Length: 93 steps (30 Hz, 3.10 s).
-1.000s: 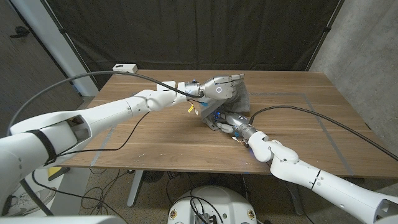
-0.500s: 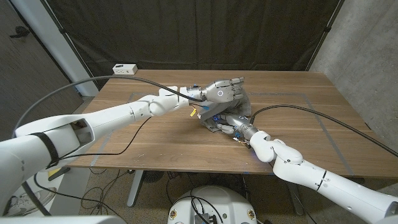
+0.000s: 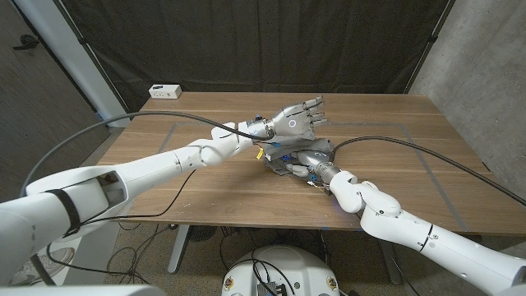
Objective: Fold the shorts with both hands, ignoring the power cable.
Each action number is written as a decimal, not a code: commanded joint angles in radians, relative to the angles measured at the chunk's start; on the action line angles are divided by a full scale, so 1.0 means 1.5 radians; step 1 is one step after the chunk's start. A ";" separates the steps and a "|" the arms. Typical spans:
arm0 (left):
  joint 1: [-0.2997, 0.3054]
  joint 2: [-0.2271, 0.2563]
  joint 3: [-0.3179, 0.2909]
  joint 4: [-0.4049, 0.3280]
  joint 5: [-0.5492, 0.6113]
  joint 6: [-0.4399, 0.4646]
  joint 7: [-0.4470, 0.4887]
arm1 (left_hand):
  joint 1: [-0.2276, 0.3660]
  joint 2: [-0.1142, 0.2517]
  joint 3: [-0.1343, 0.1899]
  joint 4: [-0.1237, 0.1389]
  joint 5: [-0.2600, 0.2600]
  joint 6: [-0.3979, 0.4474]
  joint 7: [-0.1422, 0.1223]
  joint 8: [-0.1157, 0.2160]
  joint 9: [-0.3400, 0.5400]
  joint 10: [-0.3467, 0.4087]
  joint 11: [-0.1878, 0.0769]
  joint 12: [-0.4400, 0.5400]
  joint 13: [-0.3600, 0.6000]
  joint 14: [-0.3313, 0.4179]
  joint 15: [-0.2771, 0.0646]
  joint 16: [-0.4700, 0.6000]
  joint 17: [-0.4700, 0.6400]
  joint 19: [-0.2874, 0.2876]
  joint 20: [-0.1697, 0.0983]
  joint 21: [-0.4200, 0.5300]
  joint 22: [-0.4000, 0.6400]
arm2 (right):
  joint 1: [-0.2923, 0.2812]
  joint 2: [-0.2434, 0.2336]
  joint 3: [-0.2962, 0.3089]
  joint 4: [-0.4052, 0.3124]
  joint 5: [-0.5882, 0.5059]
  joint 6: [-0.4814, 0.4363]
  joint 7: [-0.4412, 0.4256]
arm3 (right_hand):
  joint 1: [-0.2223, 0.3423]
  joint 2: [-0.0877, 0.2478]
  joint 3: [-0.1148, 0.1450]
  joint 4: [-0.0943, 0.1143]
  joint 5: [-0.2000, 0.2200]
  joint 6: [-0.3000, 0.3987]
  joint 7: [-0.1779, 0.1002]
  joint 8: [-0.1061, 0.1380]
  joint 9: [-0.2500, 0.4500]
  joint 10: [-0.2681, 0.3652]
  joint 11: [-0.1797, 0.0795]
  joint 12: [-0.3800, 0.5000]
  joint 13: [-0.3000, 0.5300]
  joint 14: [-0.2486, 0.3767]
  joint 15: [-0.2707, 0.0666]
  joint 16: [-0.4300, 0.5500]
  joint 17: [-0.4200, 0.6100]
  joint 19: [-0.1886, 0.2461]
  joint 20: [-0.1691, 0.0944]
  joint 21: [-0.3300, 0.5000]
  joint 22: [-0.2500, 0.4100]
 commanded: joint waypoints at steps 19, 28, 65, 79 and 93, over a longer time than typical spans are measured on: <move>0.130 0.043 -0.081 -0.048 -0.023 0.133 0.052 | -0.011 0.016 0.009 0.009 0.003 0.003 0.001 0.009 0.001 0.002 0.002 0.008 0.000 -0.001 -0.115 0.003 0.002 0.003 0.005 0.000 0.002 | -0.033 -0.055 0.001 -0.183 -0.168 -0.133 0.146 | -0.005 -0.002 0.002 -0.003 -0.001 0.005 -0.005 0.002 0.002 0.005 -0.002 0.001 0.003 0.011 -0.030 0.006 0.001 0.024 0.005 -0.004 0.000; 0.156 0.061 -0.106 -0.075 -0.032 0.139 0.059 | -0.011 0.016 0.012 0.007 0.002 0.005 0.001 0.010 0.001 0.003 0.002 0.009 0.000 -0.002 -0.115 0.002 0.001 0.003 0.005 0.000 0.002 | -0.089 -0.087 0.029 -0.248 -0.228 -0.206 0.201 | -0.007 -0.004 0.003 -0.002 -0.001 0.011 -0.005 0.004 0.002 0.014 0.001 0.004 0.003 0.018 -0.029 0.007 0.001 0.030 0.008 -0.005 0.000; 0.376 0.074 -0.304 -0.239 -0.312 0.200 0.030 | -0.024 0.008 0.012 0.007 -0.007 0.022 0.001 0.014 0.001 -0.010 0.003 0.006 -0.001 -0.011 -0.110 0.000 -0.001 0.007 0.013 0.001 0.001 | -0.346 0.001 0.347 -0.293 -0.004 -0.167 -0.112 | -0.015 -0.011 0.005 -0.004 0.001 0.018 -0.006 0.003 0.002 0.018 0.003 0.002 0.003 0.024 -0.028 0.002 -0.001 0.044 0.009 -0.013 0.000; 0.457 0.057 -0.401 -0.301 -0.535 0.162 0.039 | -0.059 0.007 0.007 0.012 -0.030 -0.006 0.002 0.001 0.000 -0.059 0.022 -0.001 -0.001 -0.040 -0.084 -0.002 0.000 -0.002 0.023 -0.003 0.001 | -0.301 0.024 0.348 -0.204 0.161 -0.010 -0.226 | -0.018 -0.007 0.003 -0.007 -0.001 0.000 -0.004 -0.003 0.002 -0.005 0.001 -0.005 0.003 -0.004 -0.024 -0.004 0.002 0.037 0.003 -0.022 0.001; 0.518 0.058 -0.519 -0.343 -0.833 0.011 -0.015 | -0.078 0.017 0.018 0.009 -0.054 -0.067 0.023 -0.006 -0.001 -0.106 0.048 -0.003 -0.002 -0.080 -0.057 -0.005 -0.001 -0.017 0.027 -0.008 0.003 | -0.293 0.048 0.372 -0.113 0.299 0.172 -0.304 | -0.026 -0.009 -0.004 -0.006 -0.003 -0.014 -0.001 -0.007 0.002 -0.016 0.006 -0.006 0.003 -0.009 -0.017 -0.001 0.005 0.037 0.003 -0.027 0.001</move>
